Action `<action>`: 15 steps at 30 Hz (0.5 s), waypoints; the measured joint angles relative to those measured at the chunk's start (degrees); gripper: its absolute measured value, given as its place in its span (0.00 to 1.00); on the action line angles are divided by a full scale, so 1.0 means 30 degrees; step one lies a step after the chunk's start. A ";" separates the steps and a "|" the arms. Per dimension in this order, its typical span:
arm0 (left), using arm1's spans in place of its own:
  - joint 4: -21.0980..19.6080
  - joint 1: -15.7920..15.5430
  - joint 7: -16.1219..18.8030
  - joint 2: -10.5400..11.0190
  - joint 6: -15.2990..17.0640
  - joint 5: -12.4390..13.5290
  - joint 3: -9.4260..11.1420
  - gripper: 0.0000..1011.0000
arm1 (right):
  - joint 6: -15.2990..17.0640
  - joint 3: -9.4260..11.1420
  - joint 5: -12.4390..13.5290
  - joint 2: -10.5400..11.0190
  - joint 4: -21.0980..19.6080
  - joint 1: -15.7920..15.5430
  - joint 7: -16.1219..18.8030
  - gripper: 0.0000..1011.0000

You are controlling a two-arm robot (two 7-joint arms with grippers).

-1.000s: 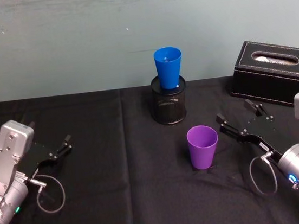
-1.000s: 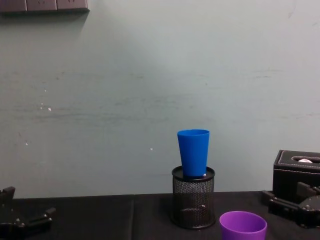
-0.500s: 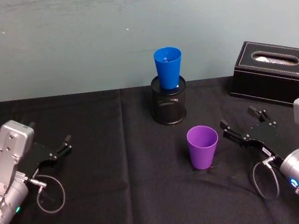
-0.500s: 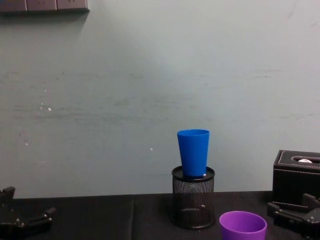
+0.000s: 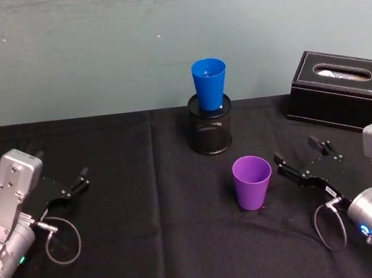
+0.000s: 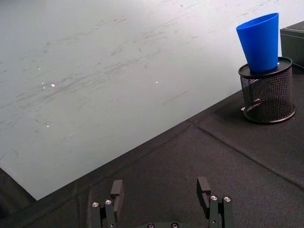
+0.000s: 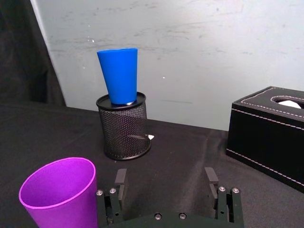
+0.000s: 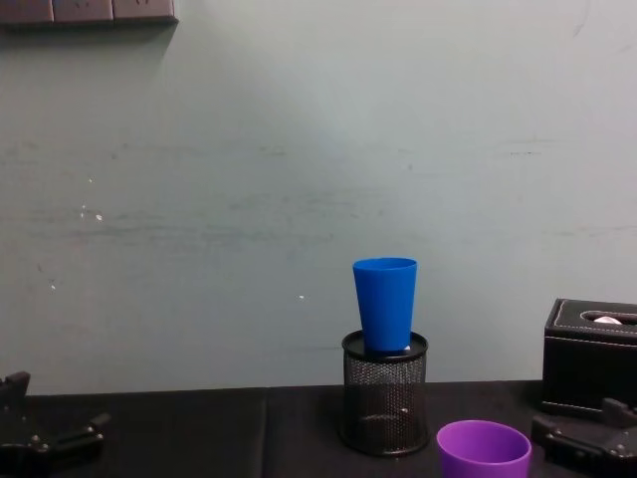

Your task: Pick up one cup with a gripper and tap it against the other cup.

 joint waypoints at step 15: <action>0.0000 0.0000 -0.0001 -0.0001 0.0000 0.0000 -0.0001 1.00 | 0.0025 0.0028 -0.0181 -0.0189 0.0529 0.0123 -0.0022 0.99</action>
